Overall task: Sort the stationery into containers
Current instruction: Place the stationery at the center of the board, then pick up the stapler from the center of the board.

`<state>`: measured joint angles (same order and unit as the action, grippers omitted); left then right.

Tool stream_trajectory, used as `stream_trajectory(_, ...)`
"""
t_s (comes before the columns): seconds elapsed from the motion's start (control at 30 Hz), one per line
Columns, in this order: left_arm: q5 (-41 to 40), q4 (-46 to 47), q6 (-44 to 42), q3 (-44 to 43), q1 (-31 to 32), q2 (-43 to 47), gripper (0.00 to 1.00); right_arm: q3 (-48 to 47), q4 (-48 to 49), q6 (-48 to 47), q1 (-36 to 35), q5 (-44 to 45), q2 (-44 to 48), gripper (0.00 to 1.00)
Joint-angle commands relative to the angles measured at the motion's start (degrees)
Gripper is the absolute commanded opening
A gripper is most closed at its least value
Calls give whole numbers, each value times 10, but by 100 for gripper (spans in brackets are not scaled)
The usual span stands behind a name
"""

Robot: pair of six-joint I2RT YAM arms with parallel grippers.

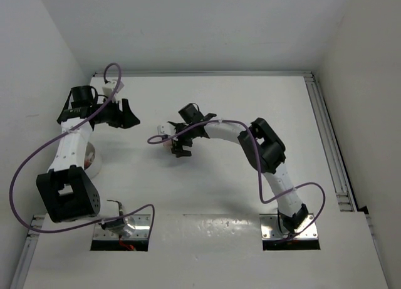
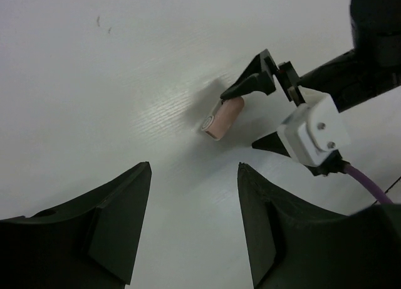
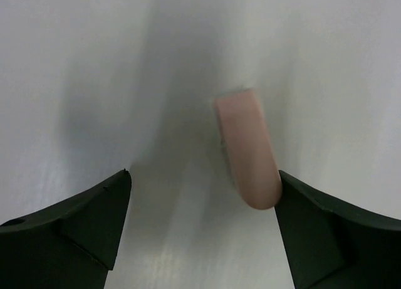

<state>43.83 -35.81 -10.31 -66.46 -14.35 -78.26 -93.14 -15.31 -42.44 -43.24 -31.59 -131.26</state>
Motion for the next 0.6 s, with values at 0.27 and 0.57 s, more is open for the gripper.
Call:
stream_trajectory(0.27, -21, -14, -116, -86, 125, -122, 61, 228, 17, 249, 122, -64, 317, 90)
stream_trajectory(0.57, -76, -103, -328, -159, 232, -230, 57, 381, -38, 350, 277, -93, 473, 88)
